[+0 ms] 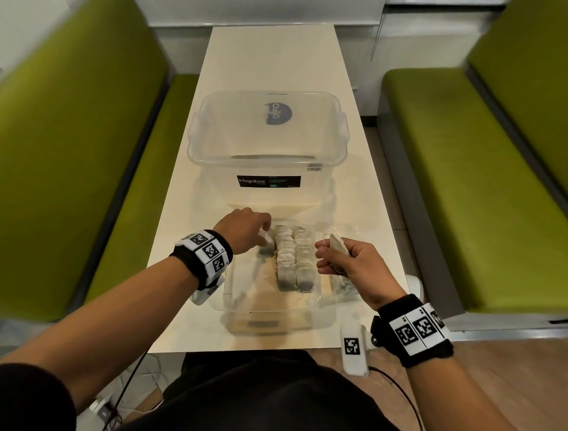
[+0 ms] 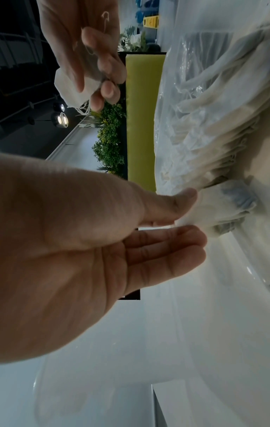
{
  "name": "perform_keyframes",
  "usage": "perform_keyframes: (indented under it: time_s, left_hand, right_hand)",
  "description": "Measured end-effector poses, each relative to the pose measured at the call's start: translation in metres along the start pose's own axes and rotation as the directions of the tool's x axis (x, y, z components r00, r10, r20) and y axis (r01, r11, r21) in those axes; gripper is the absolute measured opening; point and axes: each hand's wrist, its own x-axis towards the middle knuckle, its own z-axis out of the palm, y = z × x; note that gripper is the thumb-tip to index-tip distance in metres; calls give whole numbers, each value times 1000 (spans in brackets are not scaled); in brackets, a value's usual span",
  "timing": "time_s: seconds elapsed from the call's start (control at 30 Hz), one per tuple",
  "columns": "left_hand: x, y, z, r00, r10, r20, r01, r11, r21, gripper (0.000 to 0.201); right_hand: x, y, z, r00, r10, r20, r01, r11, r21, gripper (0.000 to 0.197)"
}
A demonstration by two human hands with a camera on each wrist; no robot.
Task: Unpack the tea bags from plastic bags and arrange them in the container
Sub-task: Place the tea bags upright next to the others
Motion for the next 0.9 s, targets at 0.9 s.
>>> perform_keyframes:
  time_s: [0.9]
  left_hand:
    - [-15, -1, -30, 999, 54, -1, -53, 984, -167, 14]
  right_hand:
    - [26, -1, 27, 987, -163, 5, 152, 908, -390, 14]
